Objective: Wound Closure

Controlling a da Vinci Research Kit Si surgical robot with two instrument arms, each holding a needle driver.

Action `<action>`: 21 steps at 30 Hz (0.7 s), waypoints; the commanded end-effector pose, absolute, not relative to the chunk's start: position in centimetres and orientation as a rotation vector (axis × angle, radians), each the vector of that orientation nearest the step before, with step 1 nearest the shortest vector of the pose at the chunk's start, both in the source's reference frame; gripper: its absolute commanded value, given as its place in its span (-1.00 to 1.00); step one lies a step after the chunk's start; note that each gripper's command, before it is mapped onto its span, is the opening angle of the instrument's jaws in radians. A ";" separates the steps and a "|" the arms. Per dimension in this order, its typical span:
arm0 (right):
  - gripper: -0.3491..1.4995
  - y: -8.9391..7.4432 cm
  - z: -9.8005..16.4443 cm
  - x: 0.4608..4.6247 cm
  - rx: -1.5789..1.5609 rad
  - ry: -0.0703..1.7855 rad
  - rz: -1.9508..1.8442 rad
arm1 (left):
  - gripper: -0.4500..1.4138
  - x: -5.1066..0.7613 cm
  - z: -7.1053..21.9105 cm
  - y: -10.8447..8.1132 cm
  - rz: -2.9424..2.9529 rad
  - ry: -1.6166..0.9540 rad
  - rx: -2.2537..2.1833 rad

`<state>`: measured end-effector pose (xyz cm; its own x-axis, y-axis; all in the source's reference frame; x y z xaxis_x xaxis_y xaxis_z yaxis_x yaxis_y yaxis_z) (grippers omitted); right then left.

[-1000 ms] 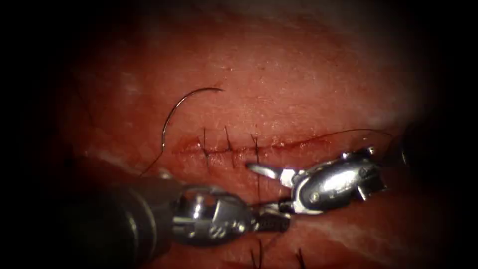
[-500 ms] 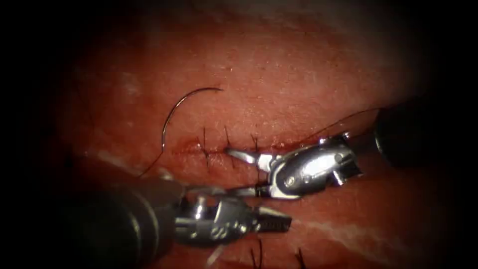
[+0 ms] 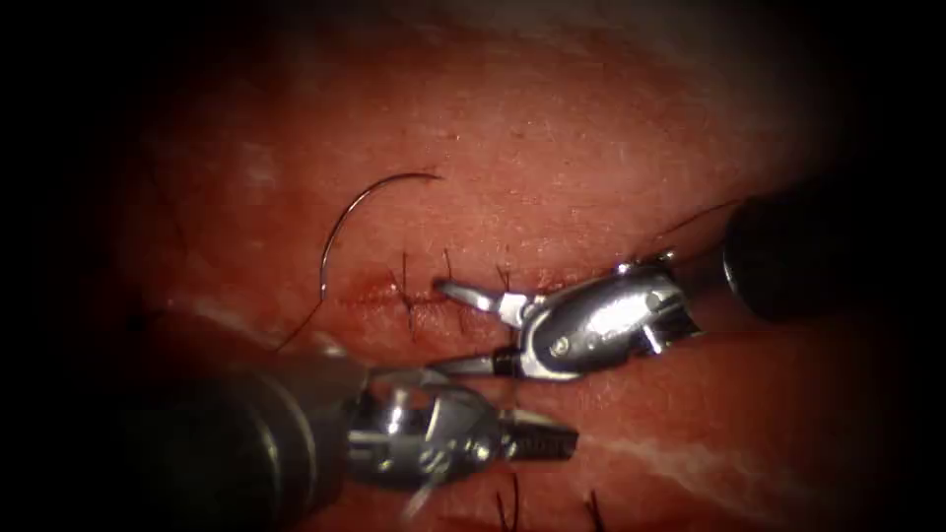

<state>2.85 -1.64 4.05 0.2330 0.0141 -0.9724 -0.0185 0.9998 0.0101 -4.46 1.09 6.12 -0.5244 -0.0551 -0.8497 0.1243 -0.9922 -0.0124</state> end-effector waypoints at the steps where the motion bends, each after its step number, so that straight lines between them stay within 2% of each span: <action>1: 0.47 -1.8 4.1 2.89 0.001 1.336 0.023 | -1.00 -4.52 6.2 1.0 -2.653 0.113 1.478; 2: 0.38 -1.8 4.1 2.89 0.001 1.332 0.023 | -1.00 -4.52 6.2 1.0 -2.653 0.113 1.478; 3: -0.16 -1.7 4.1 2.88 0.024 1.320 0.006 | -1.00 -4.52 6.2 1.0 -2.653 0.113 1.478; 4: -0.16 -1.7 4.1 2.88 0.024 1.320 0.006 | -1.00 -4.52 6.2 1.0 -2.653 0.113 1.478; 5: -0.51 -1.7 4.1 2.87 0.037 1.314 -0.003 | -1.00 -4.52 6.2 1.0 -2.652 0.113 1.479; 6: -1.00 -1.7 4.1 2.84 0.041 1.306 -0.022 | -1.00 -4.52 6.2 1.0 -2.652 0.113 1.479; 15: -1.00 -1.8 4.1 2.76 0.067 1.292 -0.051 | -1.00 -4.50 6.1 1.0 -2.652 0.116 1.480; 16: 0.31 -1.9 4.0 2.73 0.065 1.296 -0.062 | -1.00 -4.45 6.1 1.0 -2.649 0.123 1.484; 17: 0.31 -1.9 4.0 2.73 0.065 1.296 -0.062 | -1.00 -4.45 6.1 1.0 -2.649 0.123 1.484; 18: 0.51 -1.9 4.0 2.71 0.058 1.289 -0.059 | -1.00 -4.43 6.0 1.0 -2.646 0.126 1.487; 19: 0.60 -1.9 3.9 2.69 0.062 1.288 -0.056 | -1.00 -4.39 6.0 1.1 -2.644 0.130 1.489; 21: 0.63 -2.1 3.8 2.51 0.062 1.295 -0.048 | -1.00 -4.15 5.9 1.1 -2.659 0.116 1.492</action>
<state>2.55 -1.89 3.74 0.2736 -0.0066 -0.9618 0.0726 0.9973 0.0138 -4.09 1.18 5.78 -0.5207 -0.0438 -0.8526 0.1184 -0.9927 -0.0213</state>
